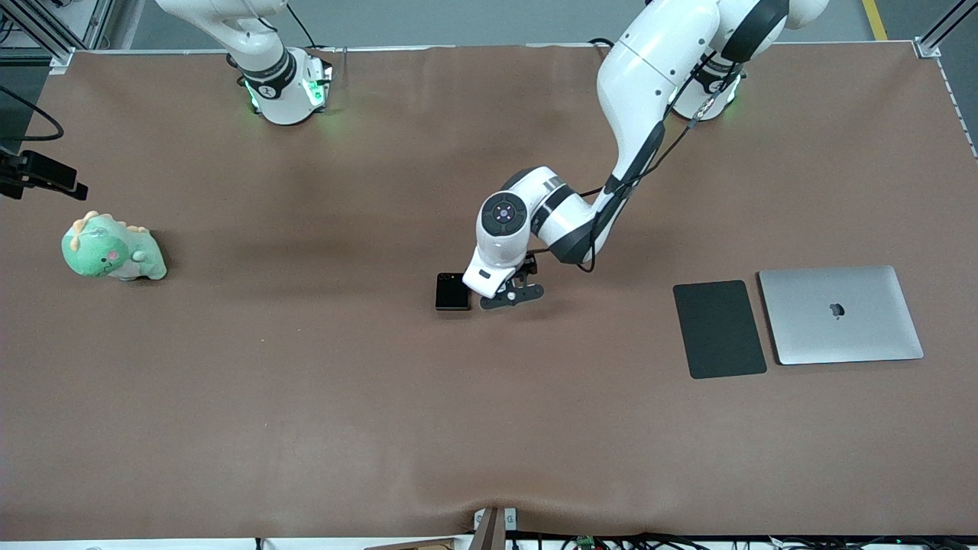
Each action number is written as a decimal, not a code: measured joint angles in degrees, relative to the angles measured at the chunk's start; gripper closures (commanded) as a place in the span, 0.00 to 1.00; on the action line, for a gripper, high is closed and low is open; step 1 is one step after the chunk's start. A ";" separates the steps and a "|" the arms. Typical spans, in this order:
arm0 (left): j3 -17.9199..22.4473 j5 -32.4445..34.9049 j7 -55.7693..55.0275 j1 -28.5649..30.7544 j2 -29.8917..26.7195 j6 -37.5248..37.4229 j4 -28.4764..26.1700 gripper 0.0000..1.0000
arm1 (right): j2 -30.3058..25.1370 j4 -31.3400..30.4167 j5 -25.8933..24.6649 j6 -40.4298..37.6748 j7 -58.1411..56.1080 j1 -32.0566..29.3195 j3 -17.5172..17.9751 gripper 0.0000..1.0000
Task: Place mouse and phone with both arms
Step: 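Lower the left gripper and grasp the white mouse, then carry the mouse to the mouse pad while the right gripper reaches out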
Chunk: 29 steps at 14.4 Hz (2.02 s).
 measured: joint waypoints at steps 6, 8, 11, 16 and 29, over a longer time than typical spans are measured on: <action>0.01 0.00 0.00 -0.39 0.45 0.12 0.01 0.34 | 1.50 0.00 -0.29 2.06 0.00 -0.01 0.00 0.00; 0.01 0.00 0.00 -0.39 0.47 0.12 0.02 0.37 | 2.23 0.00 -0.30 2.74 -0.01 0.00 0.09 0.00; 0.24 0.07 0.29 -0.33 0.47 0.14 0.28 0.49 | 3.83 -0.01 -0.31 2.82 -0.01 0.06 0.58 0.00; 0.75 0.10 1.44 -0.13 0.47 0.14 0.78 0.59 | 6.34 0.00 -0.31 2.88 -0.01 1.03 1.04 0.00; 1.78 0.31 13.41 13.00 -8.46 -5.68 1.73 0.58 | 11.33 -0.87 2.23 6.04 10.33 10.12 1.50 0.00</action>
